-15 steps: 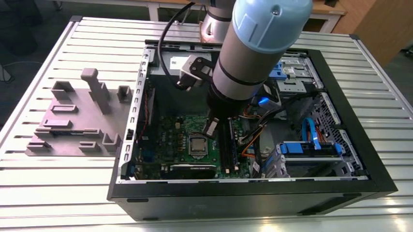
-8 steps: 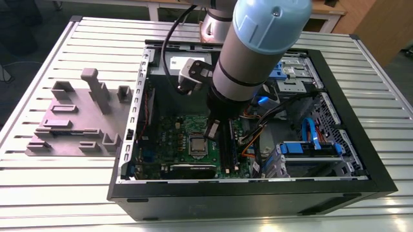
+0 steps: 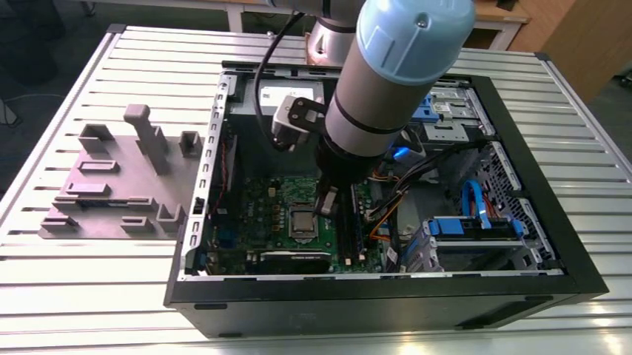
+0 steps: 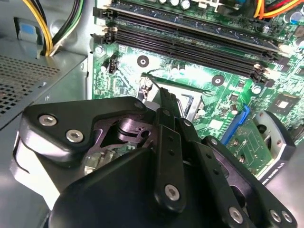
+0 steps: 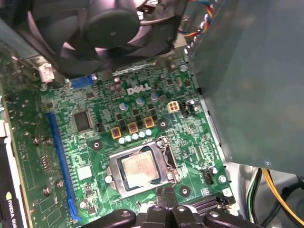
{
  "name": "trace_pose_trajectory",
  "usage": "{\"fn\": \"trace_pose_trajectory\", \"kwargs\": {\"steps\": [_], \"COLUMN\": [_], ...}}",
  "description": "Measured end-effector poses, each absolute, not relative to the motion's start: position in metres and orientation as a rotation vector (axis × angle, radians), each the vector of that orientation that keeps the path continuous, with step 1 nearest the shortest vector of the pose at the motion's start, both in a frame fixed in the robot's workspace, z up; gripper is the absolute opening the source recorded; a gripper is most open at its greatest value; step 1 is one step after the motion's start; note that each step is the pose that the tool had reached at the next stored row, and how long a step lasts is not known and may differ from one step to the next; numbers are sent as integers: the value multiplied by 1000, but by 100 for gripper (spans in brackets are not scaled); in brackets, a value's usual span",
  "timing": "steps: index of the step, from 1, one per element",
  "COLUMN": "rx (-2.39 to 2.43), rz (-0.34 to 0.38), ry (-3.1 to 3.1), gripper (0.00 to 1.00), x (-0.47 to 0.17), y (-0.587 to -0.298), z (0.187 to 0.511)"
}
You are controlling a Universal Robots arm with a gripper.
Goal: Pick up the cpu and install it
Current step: 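Install the first cpu locking lever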
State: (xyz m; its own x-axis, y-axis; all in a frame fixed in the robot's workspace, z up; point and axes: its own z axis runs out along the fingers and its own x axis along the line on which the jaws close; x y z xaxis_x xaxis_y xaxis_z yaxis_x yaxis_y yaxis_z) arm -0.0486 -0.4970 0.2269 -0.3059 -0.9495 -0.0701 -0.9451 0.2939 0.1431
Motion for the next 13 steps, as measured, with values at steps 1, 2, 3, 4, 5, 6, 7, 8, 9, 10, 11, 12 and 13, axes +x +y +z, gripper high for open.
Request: {"fn": "trace_pose_trajectory", "kwargs": {"steps": [1, 2, 3, 4, 5, 6, 7, 8, 9, 10, 11, 12, 13], "rx": [1844, 1852, 1858, 1861, 1861, 1862, 1862, 1862, 1862, 1862, 1862, 1863, 1865], "rz": [-245, -244, -243, -242, -242, -241, -241, -241, -241, -241, -241, -242, -244], "ry": [-2496, -2490, -2487, -2486, -2486, -2486, -2486, -2486, -2486, -2486, -2486, -2487, -2487], "gripper": [11, 11, 11, 11, 11, 11, 11, 11, 11, 11, 11, 11, 11], "x": [-49, -49, -49, -49, -49, -49, -49, -49, -49, -49, -49, -48, -48], "y": [-497, -497, -497, -497, -498, -498, -498, -498, -498, -498, -498, -498, -498], "z": [227, 227, 227, 227, 227, 227, 227, 227, 227, 227, 227, 227, 227]}}
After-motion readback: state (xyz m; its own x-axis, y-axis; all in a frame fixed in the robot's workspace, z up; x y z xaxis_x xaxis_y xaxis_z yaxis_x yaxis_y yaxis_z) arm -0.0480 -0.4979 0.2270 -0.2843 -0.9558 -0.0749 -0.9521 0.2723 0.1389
